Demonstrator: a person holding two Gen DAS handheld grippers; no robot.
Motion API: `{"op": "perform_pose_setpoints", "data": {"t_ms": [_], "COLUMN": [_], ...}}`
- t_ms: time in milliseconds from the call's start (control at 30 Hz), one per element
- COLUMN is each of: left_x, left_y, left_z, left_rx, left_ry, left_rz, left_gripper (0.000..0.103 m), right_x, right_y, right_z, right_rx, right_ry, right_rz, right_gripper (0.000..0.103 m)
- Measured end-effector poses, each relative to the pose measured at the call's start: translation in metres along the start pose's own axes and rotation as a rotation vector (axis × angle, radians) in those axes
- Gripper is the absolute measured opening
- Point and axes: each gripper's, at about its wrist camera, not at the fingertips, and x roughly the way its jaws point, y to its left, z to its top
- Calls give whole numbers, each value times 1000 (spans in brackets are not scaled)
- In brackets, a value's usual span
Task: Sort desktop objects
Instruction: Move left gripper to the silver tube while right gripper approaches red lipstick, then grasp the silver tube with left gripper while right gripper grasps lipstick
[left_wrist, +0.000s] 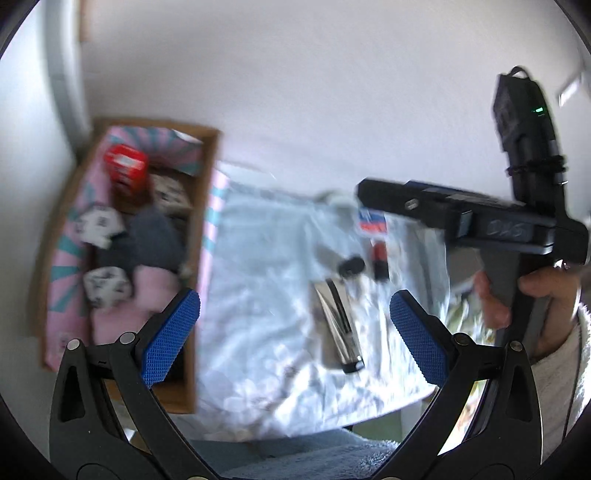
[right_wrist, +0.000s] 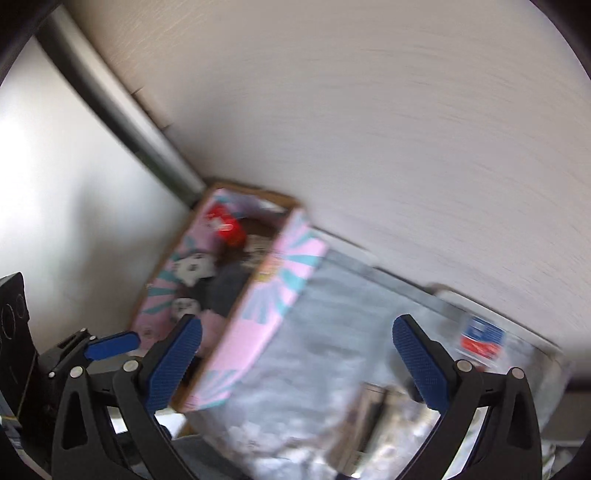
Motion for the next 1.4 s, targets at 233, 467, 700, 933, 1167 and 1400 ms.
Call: {"op": "perform_pose_setpoints", "data": {"t_ms": [233,467,700,933,1167,1400], "left_x": [61,122,172,204,211,207], "left_y": [-52,-83,-100,-96,-90,-90], "left_z": [-24,-57,-81,-95,-91,-96], "left_rx": [124,146,182,156,120,170], "left_ry": [162,284,326,361,337,301], "left_rz": [19,7,118,179,205,258], "left_gripper": [103,96,88,74,74,45], "right_x": [-28,-37,-22,29,63,79], "right_y": [-79,-139,-175,-192,-203,-210], "right_z": [-43,-89,-118,-119,-107,-103], "right_rx": [125,208,242,206,210,237], "right_ry": [20,66,89,167,208,247], "right_rz": [-147,-215,-271,-255,-226,-227], "right_gripper": [103,103,100,75,66,41]}}
